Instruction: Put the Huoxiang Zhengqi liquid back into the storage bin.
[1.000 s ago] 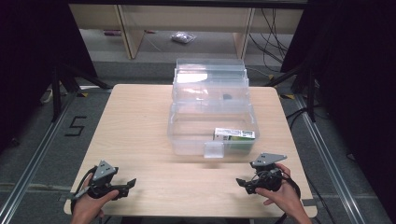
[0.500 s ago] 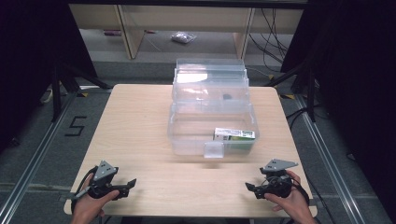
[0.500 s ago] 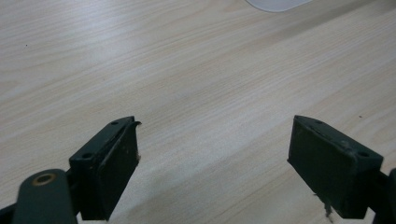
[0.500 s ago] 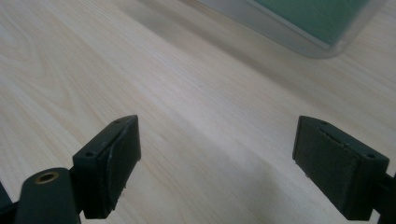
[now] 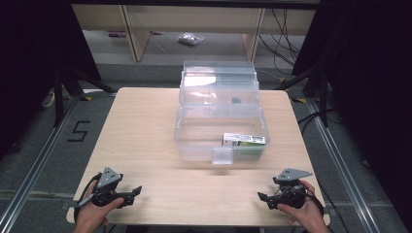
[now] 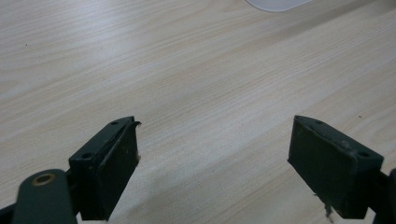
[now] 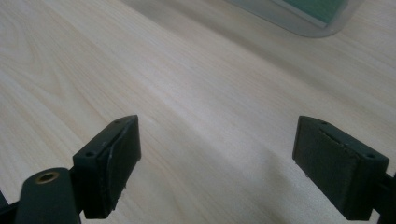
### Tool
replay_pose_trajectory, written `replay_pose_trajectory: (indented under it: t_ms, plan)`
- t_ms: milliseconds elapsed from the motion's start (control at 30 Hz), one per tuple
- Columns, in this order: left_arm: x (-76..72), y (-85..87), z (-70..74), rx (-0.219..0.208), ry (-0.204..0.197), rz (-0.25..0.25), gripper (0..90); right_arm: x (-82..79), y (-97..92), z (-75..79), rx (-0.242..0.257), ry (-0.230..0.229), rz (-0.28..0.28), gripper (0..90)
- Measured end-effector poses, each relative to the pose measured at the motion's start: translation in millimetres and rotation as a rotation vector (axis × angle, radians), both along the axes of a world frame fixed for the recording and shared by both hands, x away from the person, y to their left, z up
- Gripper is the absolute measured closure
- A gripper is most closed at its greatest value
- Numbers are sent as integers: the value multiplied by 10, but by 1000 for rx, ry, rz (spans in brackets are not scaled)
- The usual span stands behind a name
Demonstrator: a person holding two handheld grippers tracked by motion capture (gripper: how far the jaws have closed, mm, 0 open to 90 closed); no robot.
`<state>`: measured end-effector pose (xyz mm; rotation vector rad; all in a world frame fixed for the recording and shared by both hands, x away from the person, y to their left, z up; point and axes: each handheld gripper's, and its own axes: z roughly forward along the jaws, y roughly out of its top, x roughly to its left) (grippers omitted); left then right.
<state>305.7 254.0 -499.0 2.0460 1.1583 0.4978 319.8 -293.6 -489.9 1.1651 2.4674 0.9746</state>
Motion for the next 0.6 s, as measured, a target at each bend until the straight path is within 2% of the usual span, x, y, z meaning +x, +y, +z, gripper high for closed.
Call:
replay_pose_trajectory:
  t_ms: [100,167,267,333,367,467,567,600]
  plan:
    - [-1,-14,-4,-19,-6,13,153,-17,19,-1,12,20,-19,162]
    - [-3,-5,1,-9,-1,7,153,-11,16,-4,3,15,-8,162]
    - [-3,-11,-3,-17,-4,11,153,-10,17,-11,6,7,-2,162]
    - [0,6,8,7,1,-3,153,-8,22,-22,8,3,-3,162]
    - [-2,-5,2,-9,-2,4,153,-14,25,-11,9,19,-10,162]
    - [-3,-12,-5,-24,-11,12,153,-14,22,-6,1,27,-8,162]
    - [-3,-12,-4,-25,-12,13,153,-13,35,-27,20,12,-18,162]
    - [-3,-12,-4,-25,-12,12,153,-5,22,-27,5,9,-3,163]
